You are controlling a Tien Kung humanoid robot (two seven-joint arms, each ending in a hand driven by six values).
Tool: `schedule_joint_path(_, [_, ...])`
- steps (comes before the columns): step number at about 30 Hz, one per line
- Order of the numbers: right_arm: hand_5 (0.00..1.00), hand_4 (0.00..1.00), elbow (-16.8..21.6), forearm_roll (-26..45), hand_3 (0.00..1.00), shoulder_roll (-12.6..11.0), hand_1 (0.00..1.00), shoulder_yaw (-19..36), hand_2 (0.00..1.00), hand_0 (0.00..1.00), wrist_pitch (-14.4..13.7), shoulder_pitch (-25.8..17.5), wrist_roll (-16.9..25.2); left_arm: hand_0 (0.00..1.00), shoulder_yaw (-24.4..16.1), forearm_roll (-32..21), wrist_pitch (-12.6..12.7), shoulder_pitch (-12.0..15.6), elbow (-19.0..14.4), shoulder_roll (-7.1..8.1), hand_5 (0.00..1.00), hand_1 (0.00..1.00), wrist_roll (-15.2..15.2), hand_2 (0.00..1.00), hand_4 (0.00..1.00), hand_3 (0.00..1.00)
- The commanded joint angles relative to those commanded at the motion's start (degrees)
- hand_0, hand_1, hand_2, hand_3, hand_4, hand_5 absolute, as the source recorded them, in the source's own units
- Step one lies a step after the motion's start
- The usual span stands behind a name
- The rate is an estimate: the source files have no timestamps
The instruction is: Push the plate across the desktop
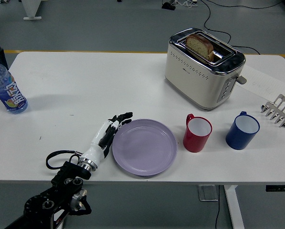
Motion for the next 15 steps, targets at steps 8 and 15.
schedule_joint_path(8, [0.405, 0.480, 0.00, -0.41, 0.625, -0.08, 0.670, 0.19, 0.777, 0.701, 0.07, 0.04, -0.05, 0.849, 0.24, -0.02, -0.39, -0.25, -0.32, 0.00, 0.998, 0.859, 0.36, 0.870, 0.456, 0.778])
schedule_joint_path(15, [0.405, 0.479, 0.02, -0.91, 0.624, -0.13, 0.670, 0.39, 0.777, 0.701, 0.18, 0.08, -0.20, 0.849, 0.80, -0.16, -0.58, -0.08, -0.52, 0.00, 0.998, 0.858, 0.69, 0.869, 0.457, 0.778])
